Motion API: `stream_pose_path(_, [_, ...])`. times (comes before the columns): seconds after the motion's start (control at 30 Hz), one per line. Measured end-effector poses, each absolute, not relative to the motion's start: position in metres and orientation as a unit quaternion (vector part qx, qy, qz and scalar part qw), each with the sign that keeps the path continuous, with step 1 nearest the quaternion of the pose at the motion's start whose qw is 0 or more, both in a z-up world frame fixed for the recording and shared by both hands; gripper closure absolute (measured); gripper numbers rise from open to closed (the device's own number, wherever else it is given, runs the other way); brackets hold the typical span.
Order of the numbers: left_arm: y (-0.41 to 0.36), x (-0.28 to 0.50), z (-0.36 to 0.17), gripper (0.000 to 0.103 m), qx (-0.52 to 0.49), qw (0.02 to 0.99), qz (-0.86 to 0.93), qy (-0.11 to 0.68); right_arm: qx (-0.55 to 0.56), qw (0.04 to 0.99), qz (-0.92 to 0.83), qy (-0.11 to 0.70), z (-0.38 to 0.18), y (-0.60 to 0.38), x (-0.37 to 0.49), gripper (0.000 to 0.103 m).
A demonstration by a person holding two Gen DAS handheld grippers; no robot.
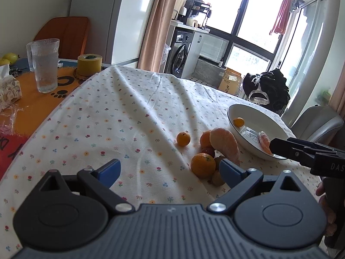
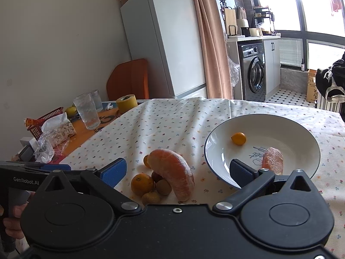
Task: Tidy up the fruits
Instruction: 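Move the right tool back to the second sweet potato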
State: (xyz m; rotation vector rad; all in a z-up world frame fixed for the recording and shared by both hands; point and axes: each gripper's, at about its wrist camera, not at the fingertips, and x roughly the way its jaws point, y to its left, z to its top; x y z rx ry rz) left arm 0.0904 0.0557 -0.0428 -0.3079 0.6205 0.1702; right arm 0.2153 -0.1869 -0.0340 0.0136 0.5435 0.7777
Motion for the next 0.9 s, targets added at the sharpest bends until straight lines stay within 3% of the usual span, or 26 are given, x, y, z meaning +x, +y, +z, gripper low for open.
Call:
stream_pose_path(0.4, [0.075, 0.09, -0.061, 0.006, -0.19, 0.925, 0.115, 0.308, -0.024, 0.869, 0.411, 0.274, -0.047, -0.156, 0.222, 0.002])
stream_pose_path(0.9, [0.077, 0.097, -0.071, 0.006, -0.202, 0.922, 0.103, 0.315, -0.074, 0.846, 0.44, 0.293, -0.061, -0.123, 0.231, 0.024])
